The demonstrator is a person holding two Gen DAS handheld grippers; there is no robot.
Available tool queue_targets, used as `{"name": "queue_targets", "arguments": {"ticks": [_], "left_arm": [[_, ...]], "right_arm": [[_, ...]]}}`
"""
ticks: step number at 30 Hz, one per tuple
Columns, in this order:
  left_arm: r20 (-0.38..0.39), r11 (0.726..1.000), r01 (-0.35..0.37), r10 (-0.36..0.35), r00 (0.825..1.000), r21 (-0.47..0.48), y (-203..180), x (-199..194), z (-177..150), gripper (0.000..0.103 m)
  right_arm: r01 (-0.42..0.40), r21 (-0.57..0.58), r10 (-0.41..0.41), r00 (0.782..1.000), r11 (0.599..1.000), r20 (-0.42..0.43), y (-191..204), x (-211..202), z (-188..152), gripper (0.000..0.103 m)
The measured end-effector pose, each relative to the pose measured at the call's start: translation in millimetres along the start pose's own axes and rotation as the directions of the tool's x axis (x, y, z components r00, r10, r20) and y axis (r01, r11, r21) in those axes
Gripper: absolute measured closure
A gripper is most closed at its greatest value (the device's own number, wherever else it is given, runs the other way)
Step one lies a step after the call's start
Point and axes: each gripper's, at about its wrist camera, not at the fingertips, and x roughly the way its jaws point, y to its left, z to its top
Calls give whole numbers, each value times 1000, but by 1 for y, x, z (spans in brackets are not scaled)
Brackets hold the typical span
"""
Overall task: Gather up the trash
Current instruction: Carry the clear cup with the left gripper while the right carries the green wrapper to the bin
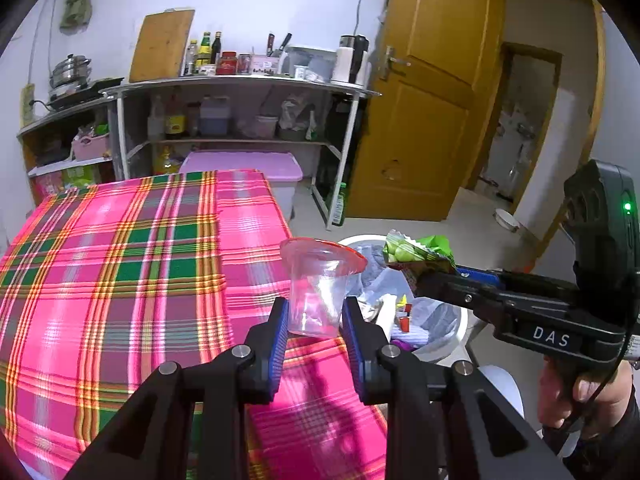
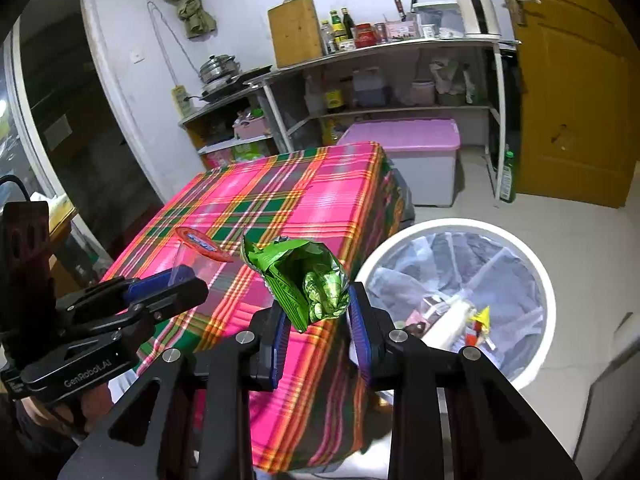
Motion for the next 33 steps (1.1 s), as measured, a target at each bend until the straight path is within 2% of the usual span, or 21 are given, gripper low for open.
{"name": "queue_targets", "arguments": {"ticks": [18, 33], "left_arm": [[-81, 997, 58, -54, 995, 49, -29, 64, 9, 75], [-179, 992, 103, -88, 980, 75, -45, 128, 14, 75]], "right_arm": [[97, 113, -95, 995, 989, -30, -68, 5, -9, 73], [141, 194, -124, 988, 971, -95, -109, 29, -10, 72]]}}
